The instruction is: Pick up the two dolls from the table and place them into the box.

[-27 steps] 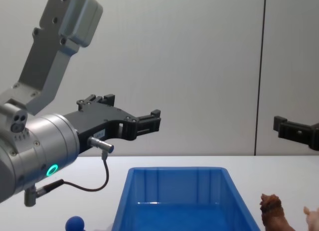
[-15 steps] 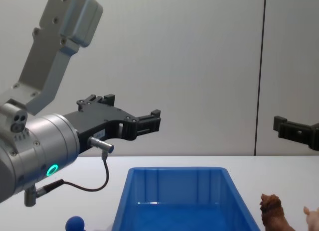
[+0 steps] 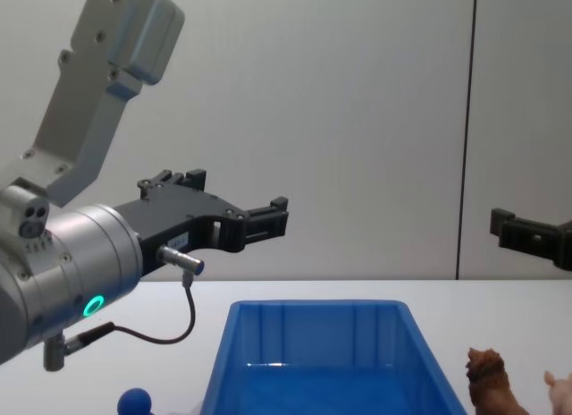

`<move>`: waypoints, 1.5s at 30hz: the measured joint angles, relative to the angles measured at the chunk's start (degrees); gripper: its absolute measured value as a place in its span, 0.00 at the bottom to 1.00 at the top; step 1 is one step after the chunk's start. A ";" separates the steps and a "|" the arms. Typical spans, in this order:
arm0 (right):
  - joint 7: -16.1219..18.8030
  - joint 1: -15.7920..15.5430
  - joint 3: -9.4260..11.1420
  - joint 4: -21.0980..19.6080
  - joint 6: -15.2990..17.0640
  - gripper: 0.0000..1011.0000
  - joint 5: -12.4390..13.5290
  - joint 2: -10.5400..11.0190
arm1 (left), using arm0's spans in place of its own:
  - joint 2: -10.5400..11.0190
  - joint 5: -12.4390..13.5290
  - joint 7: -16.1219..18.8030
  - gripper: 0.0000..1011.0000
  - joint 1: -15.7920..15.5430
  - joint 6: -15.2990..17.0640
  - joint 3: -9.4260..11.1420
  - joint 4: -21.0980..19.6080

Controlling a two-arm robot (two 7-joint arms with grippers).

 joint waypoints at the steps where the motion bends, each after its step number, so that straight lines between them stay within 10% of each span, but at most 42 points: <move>1: 0.00 0.00 0.00 0.00 0.00 0.99 0.00 0.00 | 0.00 0.00 0.00 0.99 0.00 0.00 0.00 0.00; 24: -0.42 0.15 0.13 0.18 0.75 0.99 0.00 -0.16 | 0.00 0.00 0.00 0.99 0.00 0.00 0.00 0.00; 45: -5.50 -0.04 0.52 1.00 10.18 0.99 -0.23 -1.00 | 0.00 0.00 0.00 0.99 0.00 0.00 0.00 0.00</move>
